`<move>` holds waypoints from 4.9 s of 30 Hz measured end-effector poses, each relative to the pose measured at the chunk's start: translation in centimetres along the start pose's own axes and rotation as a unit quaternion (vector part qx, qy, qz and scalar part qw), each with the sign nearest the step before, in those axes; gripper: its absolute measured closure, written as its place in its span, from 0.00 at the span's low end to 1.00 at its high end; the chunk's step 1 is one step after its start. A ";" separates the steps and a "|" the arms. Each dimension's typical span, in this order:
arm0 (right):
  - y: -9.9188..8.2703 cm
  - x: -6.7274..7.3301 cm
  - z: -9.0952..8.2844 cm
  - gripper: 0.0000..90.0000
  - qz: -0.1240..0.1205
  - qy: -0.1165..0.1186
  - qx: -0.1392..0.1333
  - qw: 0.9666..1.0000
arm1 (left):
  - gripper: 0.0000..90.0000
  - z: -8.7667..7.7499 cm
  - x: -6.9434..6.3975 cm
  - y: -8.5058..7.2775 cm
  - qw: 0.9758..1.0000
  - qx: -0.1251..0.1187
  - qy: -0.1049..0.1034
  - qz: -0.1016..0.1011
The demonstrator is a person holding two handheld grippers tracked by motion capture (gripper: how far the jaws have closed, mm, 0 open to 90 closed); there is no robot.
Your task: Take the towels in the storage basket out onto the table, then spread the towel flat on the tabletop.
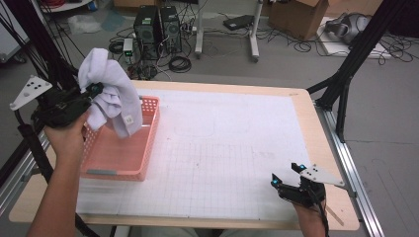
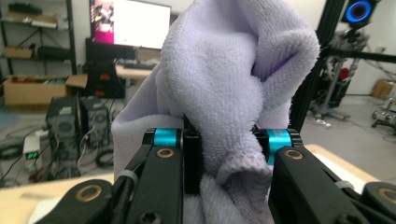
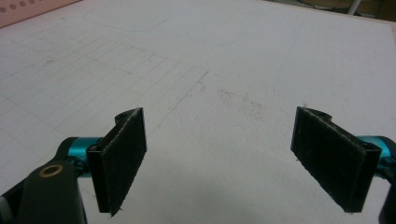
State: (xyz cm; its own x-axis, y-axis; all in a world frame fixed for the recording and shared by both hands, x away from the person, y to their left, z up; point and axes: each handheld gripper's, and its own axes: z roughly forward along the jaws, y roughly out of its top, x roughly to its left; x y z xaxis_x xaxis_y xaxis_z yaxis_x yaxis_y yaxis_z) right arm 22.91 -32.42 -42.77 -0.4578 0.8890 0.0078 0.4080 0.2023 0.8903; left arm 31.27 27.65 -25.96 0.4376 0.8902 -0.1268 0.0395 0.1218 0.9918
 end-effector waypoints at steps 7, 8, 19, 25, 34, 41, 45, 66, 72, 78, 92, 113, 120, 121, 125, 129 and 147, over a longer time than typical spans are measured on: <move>0.0 0.0 0.0 0.19 0.001 0.000 -0.001 1.000 | 0.83 0.3 -2.6 1.3 0.999 -0.023 -0.037 0.024; 0.0 0.0 0.0 0.19 -0.001 0.001 -0.001 1.000 | 0.83 0.5 -3.4 1.7 0.998 -0.026 -0.050 0.028; 0.0 0.0 0.0 0.19 -0.001 0.002 -0.001 1.000 | 0.83 2.6 -8.0 1.7 0.991 -0.023 -0.122 0.045; 0.0 -0.1 0.0 0.19 0.001 0.000 -0.003 1.000 | 0.83 4.6 -11.1 0.7 0.983 -0.009 -0.177 0.046; 0.0 -0.2 -0.1 0.19 0.000 0.001 -0.004 1.000 | 0.83 7.4 -15.6 -1.8 0.967 0.013 -0.251 0.041; 0.0 -0.3 -0.2 0.19 0.000 0.000 -0.005 1.000 | 0.83 9.8 -19.3 -5.0 0.952 0.053 -0.298 0.042; 0.0 -0.3 -0.3 0.19 0.002 0.000 -0.004 1.000 | 0.83 11.6 -21.5 -7.6 0.942 0.090 -0.320 0.041; -0.5 -0.9 -0.5 0.19 0.010 -0.002 0.001 1.000 | 0.27 19.8 -22.6 -18.2 0.944 0.235 -0.231 -0.012; -0.6 -1.1 -0.5 0.19 0.012 -0.005 0.003 1.000 | 0.19 16.2 -20.8 -15.6 0.966 0.164 -0.200 0.027; -0.4 -0.6 -0.2 0.19 0.008 -0.001 0.006 1.000 | 0.19 12.2 -18.0 -15.2 0.972 0.140 -0.185 0.030; -0.2 -0.3 0.1 0.19 0.006 0.001 0.006 1.000 | 0.19 7.0 -16.0 -18.1 0.971 0.134 -0.196 0.036; -0.2 -0.2 0.4 0.19 0.006 0.003 0.010 1.000 | 0.22 7.0 -15.7 -18.7 0.971 0.132 -0.198 0.036; -0.2 0.0 0.6 0.19 0.010 0.008 0.013 1.000 | 0.23 7.1 -15.6 -18.7 0.969 0.142 -0.202 0.028; -0.2 0.0 0.6 0.19 0.010 0.008 0.013 1.000 | 0.23 7.1 -15.6 -18.7 0.968 0.142 -0.203 0.030; 0.0 0.2 0.8 0.19 0.003 0.012 0.017 1.000 | 0.26 7.5 -15.8 -18.8 0.968 0.148 -0.201 0.039; 0.1 0.1 0.8 0.19 0.013 0.008 0.014 1.000 | 0.30 7.7 -16.0 -19.2 0.959 0.179 -0.209 0.064; 2.2 2.9 7.3 0.85 -0.052 0.070 0.117 0.989 | 0.85 13.7 -18.9 -20.0 0.966 0.183 -0.177 0.039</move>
State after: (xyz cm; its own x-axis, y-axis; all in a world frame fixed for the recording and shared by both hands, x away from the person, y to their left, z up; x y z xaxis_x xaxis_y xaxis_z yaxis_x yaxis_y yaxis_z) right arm 28.27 -26.42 -44.16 -0.6048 0.7964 -0.0011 0.5166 0.3934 0.7605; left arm 34.49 2.39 -43.18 0.7293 0.6766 -0.1014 0.2812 -0.1614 0.9460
